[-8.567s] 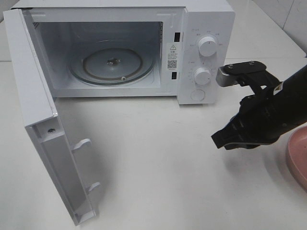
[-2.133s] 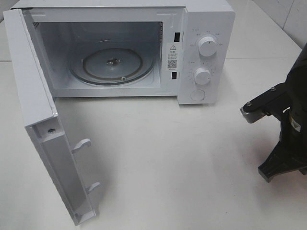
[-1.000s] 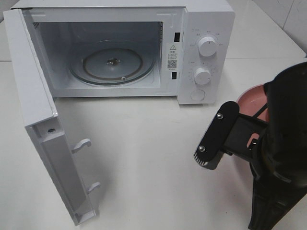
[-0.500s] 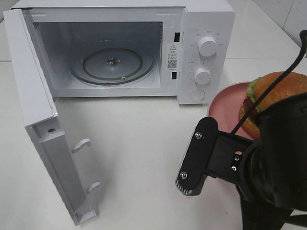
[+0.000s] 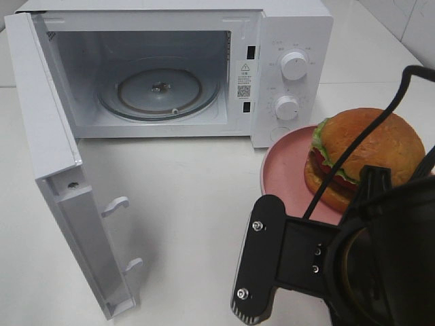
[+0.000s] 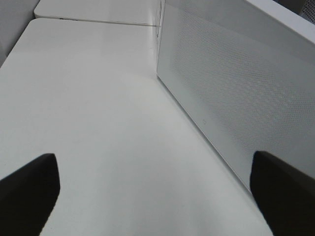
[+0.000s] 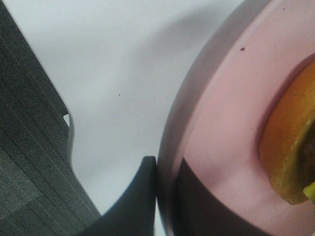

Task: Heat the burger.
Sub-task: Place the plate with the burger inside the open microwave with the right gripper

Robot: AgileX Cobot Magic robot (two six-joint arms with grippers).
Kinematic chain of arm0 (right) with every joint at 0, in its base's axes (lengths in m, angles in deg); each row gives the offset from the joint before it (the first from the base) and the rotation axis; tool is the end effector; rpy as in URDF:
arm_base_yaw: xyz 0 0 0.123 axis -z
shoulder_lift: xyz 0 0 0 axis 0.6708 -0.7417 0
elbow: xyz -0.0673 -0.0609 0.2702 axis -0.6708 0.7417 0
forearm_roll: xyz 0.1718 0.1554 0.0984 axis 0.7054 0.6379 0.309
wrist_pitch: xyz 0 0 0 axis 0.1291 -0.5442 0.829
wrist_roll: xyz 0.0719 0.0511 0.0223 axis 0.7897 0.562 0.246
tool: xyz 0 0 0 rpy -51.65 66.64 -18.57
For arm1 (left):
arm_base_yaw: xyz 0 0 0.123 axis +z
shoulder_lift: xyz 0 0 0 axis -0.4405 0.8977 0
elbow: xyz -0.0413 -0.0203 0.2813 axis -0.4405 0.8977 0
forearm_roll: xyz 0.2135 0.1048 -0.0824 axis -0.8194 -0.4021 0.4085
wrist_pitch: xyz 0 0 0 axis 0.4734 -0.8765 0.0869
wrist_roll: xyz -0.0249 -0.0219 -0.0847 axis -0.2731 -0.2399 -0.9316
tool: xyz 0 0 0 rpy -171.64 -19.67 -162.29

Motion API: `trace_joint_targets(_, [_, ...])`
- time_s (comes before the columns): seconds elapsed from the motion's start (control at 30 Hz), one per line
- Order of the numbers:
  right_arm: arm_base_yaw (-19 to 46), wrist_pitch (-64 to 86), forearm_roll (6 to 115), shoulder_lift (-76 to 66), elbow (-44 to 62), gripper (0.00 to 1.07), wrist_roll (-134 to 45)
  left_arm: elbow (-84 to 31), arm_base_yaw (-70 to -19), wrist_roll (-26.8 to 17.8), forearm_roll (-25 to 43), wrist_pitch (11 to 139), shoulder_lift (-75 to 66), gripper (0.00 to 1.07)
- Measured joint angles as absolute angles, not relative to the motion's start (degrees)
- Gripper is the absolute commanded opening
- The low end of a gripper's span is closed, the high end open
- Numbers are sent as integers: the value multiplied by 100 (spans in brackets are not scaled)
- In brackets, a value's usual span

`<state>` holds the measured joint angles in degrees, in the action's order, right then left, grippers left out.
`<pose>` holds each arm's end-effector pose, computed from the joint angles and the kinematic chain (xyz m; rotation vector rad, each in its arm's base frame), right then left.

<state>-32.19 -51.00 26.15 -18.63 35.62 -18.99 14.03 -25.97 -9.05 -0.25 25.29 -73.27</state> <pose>0.1007 0.1961 0.1978 -1.6478 2.2309 -0.5571 -0.0087 -0.0073 0.2823 -0.0102 2.0252 -0.1149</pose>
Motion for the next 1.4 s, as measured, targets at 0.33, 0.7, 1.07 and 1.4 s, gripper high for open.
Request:
trace_joint_targets(0.33, [-3602, -4842, 2570, -1863, 3562, 2, -2248, 1403, -2597, -905, -25, 2529, -7327, 98])
trace_joint_targets(0.7, [-3608, -4441, 2197, -1863, 3562, 3, -2529, 1403, -2597, -905, -25, 2529, -7327, 98])
trace_joint_targets(1.07, [-3608, -4155, 2008, -1863, 3562, 4, -2924, 1403, -2597, -905, -25, 2529, -7327, 98])
trace_joint_targets(1.4, [-3379, -3679, 1962, -1869, 3562, 4, -4007, 1403, -2597, -905, -25, 2529, -7327, 98])
